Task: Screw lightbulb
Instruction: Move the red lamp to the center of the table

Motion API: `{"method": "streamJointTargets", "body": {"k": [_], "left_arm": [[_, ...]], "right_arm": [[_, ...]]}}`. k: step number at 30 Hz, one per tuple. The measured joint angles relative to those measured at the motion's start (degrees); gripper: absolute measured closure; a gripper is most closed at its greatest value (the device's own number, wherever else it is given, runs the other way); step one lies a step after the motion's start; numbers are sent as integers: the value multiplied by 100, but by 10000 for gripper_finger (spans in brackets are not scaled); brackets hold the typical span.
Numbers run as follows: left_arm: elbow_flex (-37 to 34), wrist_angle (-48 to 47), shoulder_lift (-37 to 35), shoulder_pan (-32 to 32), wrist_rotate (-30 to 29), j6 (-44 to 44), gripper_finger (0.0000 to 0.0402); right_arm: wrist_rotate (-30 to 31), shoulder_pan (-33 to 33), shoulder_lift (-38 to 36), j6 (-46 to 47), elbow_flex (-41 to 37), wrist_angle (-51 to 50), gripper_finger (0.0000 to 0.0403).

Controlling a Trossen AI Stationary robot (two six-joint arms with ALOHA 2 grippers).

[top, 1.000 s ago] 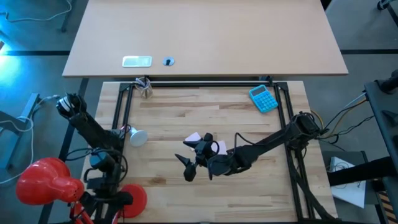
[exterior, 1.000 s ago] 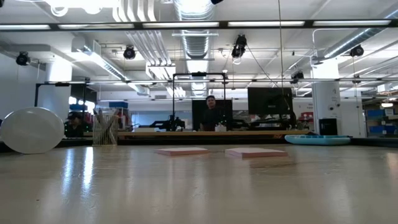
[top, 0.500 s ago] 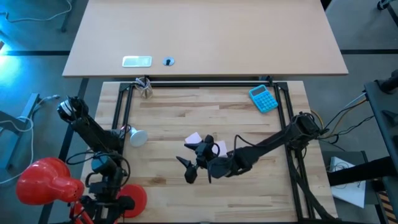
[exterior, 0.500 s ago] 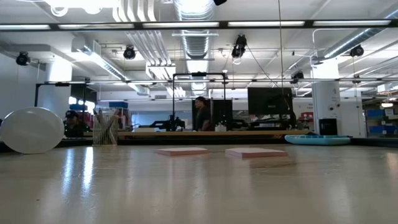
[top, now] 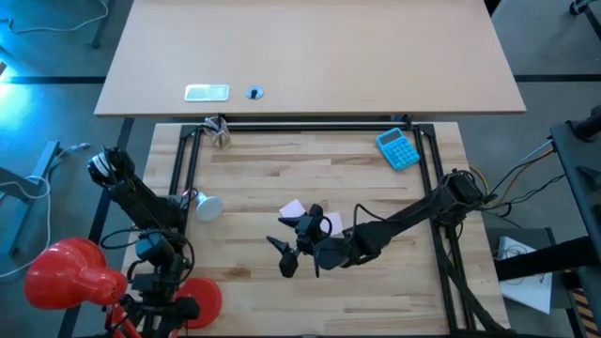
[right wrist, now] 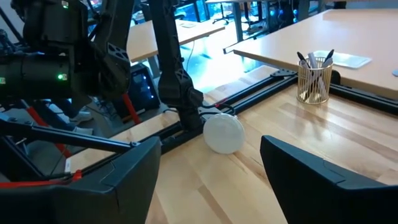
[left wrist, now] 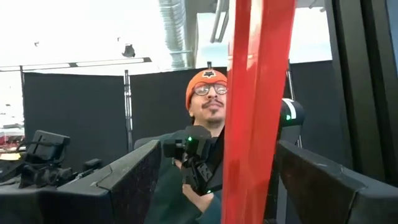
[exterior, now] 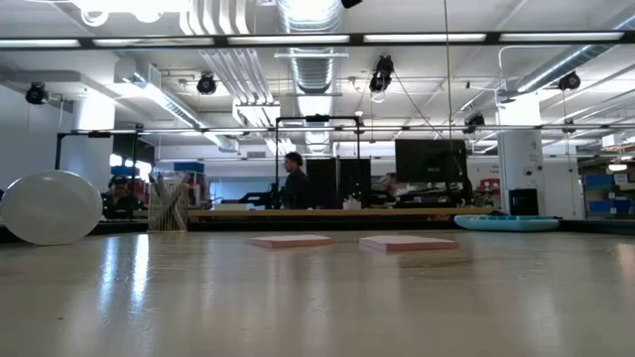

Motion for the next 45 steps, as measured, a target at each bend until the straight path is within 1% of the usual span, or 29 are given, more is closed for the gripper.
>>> {"method": "streamJointTargets", "body": {"k": [7, 12, 16, 23, 25, 28, 37, 38, 45], "left_arm": [[35, 0, 46, -15, -434, 18, 99], [238, -4, 233, -106, -231, 16, 116], [353, -17, 348, -140, -213, 17, 132], [370, -1, 268, -159, -251, 9, 159], [369, 0, 223, -164, -268, 7, 176], [369, -3, 185, -166, -270, -33, 214], [367, 11, 153, -171, -283, -187, 366], [366, -2, 139, -161, -224, -240, 374], [329, -96, -29, 92, 129, -348, 375]], "right_arm": [[1, 1, 0, -4, 0, 0, 151], [2, 1, 0, -2, 0, 0, 166], [2, 1, 0, -2, 0, 0, 177], [2, 11, 0, 36, 0, 0, 189], [0, 15, 0, 39, 0, -2, 192], [0, 27, 0, 42, 0, -6, 192], [0, 32, 0, 46, -1, -9, 198], [0, 32, 0, 46, 0, -9, 199], [-46, 34, 0, 234, -2, -7, 199]]}}
